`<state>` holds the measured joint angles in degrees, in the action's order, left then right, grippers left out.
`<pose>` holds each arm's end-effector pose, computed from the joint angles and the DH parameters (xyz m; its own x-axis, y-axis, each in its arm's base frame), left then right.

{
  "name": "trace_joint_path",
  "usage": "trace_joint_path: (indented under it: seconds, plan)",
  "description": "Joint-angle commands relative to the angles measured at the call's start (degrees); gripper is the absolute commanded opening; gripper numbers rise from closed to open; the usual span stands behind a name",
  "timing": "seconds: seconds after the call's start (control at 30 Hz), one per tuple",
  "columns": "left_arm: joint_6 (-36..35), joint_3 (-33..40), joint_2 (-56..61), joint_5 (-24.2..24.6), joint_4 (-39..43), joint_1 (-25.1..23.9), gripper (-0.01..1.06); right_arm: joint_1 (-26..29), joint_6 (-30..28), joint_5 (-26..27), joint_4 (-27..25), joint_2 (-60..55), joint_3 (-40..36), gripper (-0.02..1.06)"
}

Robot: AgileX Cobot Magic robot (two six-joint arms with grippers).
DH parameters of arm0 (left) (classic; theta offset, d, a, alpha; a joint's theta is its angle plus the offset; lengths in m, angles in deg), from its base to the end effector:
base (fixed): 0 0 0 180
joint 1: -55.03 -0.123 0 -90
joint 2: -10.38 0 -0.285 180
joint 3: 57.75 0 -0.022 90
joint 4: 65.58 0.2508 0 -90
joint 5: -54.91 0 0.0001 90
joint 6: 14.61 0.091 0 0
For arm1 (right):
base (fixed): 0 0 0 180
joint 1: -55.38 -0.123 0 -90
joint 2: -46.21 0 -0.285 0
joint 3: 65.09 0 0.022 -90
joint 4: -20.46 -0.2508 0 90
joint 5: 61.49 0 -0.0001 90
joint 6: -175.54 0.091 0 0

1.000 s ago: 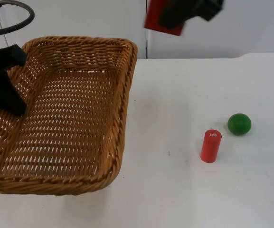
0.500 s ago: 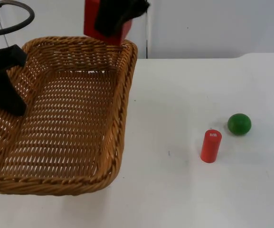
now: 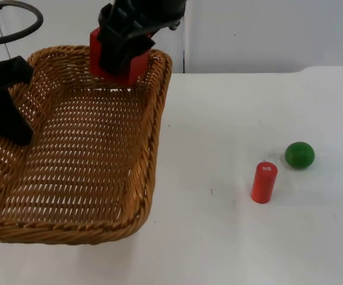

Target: Pick up the basket with the left hand and place the object to the left of the red cylinder into the basket with the right hand.

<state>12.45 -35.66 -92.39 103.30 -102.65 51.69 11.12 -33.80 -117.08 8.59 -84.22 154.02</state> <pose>0.3017 -0.0235 0.1966 -0.9715 -0.0502 -0.2316 0.0579 0.8975 -0.4371 0.3371 0.3500 0.2815 -0.2606 -0.7820 -0.5662 -0.9261 0.3682 -0.0823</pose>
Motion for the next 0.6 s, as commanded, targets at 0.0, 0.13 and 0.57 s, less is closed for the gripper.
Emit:
trace_joint_path:
  seconds: [0.0,0.13,0.57]
  plan:
    - [-0.29,-0.03,0.78,0.33,-0.83,-0.12,0.00,-0.32,0.38,1.47,-0.69,-0.11,0.58,0.00]
    - [-0.29,-0.03,0.78,0.33,-0.83,-0.12,0.00,-0.32,0.38,2.60,-0.79,-2.05,0.58,0.00]
    - [-0.29,-0.03,0.67,0.30,-0.91,-0.12,0.00,-0.32,0.38,3.95,-1.89,-5.32,0.58,0.13]
